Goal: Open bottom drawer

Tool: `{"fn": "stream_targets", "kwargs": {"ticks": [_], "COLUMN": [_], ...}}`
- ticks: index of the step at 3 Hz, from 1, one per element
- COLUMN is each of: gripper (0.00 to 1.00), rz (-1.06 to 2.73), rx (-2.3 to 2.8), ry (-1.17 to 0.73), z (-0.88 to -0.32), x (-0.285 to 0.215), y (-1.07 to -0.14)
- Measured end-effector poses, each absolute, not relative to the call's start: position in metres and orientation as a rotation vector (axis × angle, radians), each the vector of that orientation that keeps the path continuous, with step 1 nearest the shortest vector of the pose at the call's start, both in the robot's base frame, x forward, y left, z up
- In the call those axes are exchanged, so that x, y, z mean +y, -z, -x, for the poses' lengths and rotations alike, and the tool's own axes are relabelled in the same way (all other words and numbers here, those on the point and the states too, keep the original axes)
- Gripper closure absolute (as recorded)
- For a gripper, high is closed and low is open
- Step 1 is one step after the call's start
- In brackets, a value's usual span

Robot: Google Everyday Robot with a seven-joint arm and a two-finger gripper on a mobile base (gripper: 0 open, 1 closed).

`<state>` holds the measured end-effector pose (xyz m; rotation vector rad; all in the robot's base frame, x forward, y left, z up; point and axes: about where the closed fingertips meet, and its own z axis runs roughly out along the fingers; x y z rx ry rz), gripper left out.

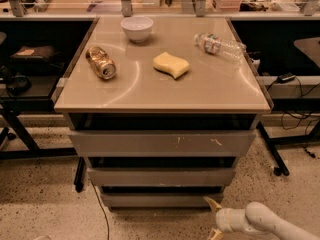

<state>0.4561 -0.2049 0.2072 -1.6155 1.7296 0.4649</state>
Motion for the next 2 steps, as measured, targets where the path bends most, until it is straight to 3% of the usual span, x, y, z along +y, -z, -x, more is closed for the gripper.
{"fn": "stream_targets", "kwargs": {"ticks": [2], "gripper": [0.00], "rz": [1.637], "rx": [1.687], "ry": [-0.266], "z": [-0.507], "x": [-0.192], "y": [-0.196]}}
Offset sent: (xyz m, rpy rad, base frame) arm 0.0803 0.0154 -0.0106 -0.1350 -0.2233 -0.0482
